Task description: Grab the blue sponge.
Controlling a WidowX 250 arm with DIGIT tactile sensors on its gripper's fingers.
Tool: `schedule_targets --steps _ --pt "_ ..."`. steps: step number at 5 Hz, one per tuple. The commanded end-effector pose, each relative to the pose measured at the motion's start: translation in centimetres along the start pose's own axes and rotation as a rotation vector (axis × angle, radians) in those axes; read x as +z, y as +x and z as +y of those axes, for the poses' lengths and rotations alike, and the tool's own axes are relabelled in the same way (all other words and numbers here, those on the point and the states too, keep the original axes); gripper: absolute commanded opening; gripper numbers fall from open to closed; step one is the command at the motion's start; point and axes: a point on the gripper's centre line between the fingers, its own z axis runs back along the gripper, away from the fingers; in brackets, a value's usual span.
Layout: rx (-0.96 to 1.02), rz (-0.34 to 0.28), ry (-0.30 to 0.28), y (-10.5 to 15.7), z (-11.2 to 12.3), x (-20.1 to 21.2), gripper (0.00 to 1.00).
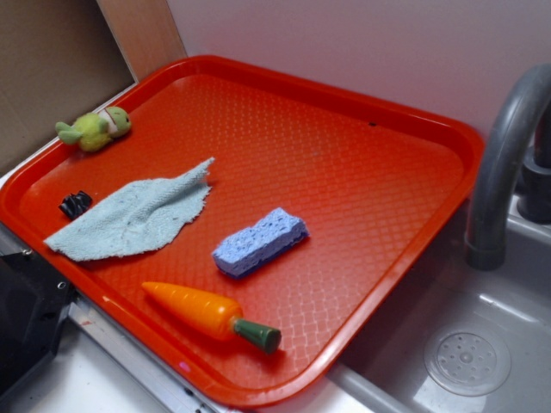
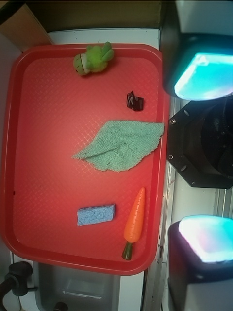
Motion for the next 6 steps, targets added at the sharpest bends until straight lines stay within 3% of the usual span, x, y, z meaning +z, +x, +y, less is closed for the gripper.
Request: schedule_targets --steps 1,4,6 --pt "0.0 0.0 0.0 0.0 0.0 0.0 1.0" --pt "0.101 -0.125 -0.126 4.2 -6.1 -6.5 1.0" --pt "0.086 -0.089 -0.104 6.9 -8.9 -12.1 1.0"
